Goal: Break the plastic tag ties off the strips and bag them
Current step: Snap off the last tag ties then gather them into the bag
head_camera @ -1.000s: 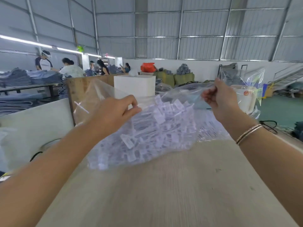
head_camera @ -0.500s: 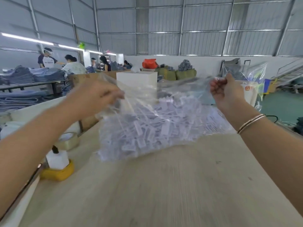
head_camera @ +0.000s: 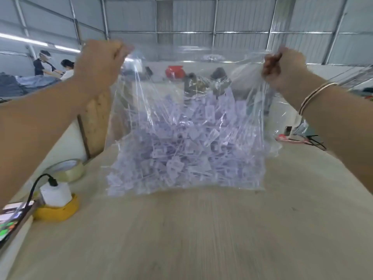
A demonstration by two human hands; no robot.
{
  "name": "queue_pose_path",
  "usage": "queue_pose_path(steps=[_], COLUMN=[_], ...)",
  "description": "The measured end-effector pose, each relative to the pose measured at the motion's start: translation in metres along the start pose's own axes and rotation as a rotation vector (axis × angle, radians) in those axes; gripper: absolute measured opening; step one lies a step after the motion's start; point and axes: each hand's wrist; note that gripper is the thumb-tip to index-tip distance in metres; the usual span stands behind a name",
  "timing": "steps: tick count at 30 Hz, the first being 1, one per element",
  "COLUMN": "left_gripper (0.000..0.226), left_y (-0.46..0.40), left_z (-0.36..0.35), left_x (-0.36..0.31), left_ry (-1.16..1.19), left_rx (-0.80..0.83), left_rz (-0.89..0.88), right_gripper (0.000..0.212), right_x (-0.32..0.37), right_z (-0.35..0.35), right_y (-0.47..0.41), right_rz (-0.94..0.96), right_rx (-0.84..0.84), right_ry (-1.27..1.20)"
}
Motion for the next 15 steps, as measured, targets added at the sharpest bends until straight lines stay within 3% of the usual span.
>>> queue_pose_path(steps=[2,5,9,11,13,15], left_gripper=[0.037,0.033,0.032,0.027,0.025,0.049], left_y=[-0.012,-0.005,0.019,0.027,0.033,0.036], left_z=[-0.001,-0.013,-0.011,-0.016,-0.017,-0.013], left_x=[-0.014,-0.024,-0.018,-0.016,-0.01,0.002], left_ry=[0.16,0.089,0.256,0.409,0.361,0.258], left_rx=[-0.209,0.023,-0.015,0.058,0.155,0.283], left_rz=[0.033,-0.019,0.002,0.076,0.157,0.2], right_gripper=[0.041,0.039,0.038,0.037,0.039,0.043], right_x=[0.007,-0.009,-0.011,-0.019,-0.024,-0.022], right_z=[-0.003,0.006,0.03,0.042,0.051,0.055], right_y=[0.004,0.01,0.014,0.019,0.024,0.027], right_rz=[0.069,0.039,0.088,0.085,0.142,0.25], right_rx=[0.037,0.039,-0.032,-0.066,-0.156,-0.279], right_ry=[-0.062,-0.039,-0.134,0.011,0.286,0.551])
Point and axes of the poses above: each hand's wrist, its own y-axis away from the middle knuckle, its own z-axis out of the back of the hand, x = y × z, and after that the axes turned 8 degrees about -z, right-handed
